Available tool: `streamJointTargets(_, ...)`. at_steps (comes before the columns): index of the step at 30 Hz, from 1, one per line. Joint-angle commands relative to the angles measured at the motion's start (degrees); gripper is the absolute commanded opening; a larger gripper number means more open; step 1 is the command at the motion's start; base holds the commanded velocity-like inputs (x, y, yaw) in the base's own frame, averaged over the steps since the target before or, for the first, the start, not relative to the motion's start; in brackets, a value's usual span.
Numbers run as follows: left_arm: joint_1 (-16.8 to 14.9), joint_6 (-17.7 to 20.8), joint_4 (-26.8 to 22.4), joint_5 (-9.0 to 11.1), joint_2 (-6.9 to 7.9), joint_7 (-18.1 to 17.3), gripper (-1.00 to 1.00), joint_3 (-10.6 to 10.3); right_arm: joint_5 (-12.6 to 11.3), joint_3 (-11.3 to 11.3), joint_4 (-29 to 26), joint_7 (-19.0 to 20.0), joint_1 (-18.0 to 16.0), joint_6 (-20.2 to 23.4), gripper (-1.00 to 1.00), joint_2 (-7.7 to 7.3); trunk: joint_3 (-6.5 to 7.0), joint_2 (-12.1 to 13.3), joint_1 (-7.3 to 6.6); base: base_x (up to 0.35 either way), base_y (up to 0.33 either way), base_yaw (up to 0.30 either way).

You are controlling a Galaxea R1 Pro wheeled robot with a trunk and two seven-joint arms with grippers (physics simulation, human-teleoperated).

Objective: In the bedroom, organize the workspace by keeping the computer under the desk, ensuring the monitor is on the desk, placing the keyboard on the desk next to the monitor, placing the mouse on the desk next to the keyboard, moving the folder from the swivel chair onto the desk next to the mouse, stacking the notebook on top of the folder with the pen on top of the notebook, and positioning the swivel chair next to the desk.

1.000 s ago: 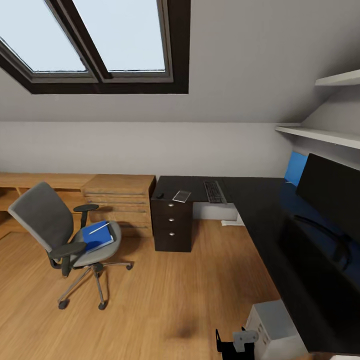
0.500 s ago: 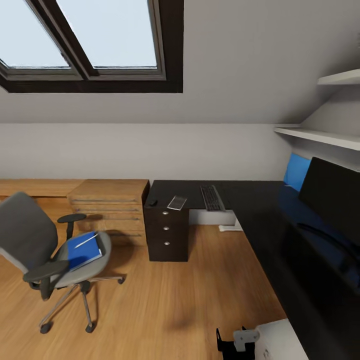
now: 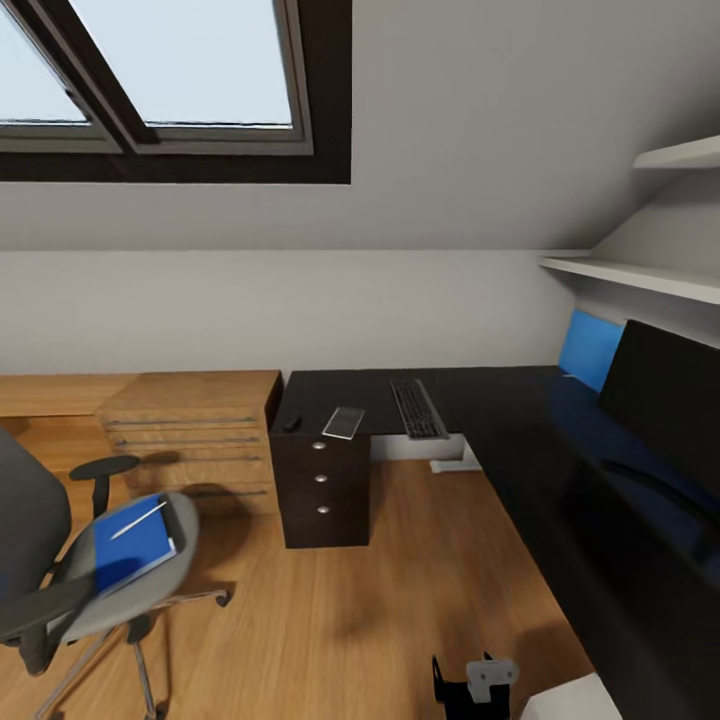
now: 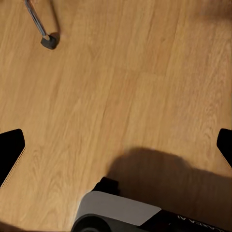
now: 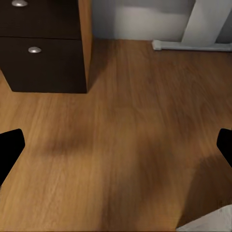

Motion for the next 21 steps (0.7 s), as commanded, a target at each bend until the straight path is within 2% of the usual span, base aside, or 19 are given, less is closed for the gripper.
streamJointTargets(1,-0.07,-0.38,0.01,0.61,0.05,0.30,1.00,-0.46,-0.03,0.48,0.05,-0.48,-0.06,-0.10,1.00,0.00,-0.07,-0.05,0.04,0.325,0.160,-0.014)
streamJointTargets(12,-0.05,-0.38,0.01,0.62,0.06,0.30,1.00,-0.46,-0.05,0.44,0.01,-0.49,-0.06,-0.21,1.00,0.06,0.42,-0.05,0.04,0.323,0.152,-0.003)
streamJointTargets(16,-0.07,-0.38,0.01,0.62,0.08,0.30,1.00,-0.46,-0.11,0.40,0.00,-0.49,-0.06,-1.02,1.00,0.05,0.72,-0.05,0.04,0.313,0.035,0.000)
streamJointTargets(21,-0.06,-0.45,-0.21,0.61,0.23,0.38,1.00,-0.17,-0.13,0.34,-0.07,-0.57,-0.03,-1.26,1.00,0.00,0.77,-0.05,0.04,0.232,-0.109,0.000)
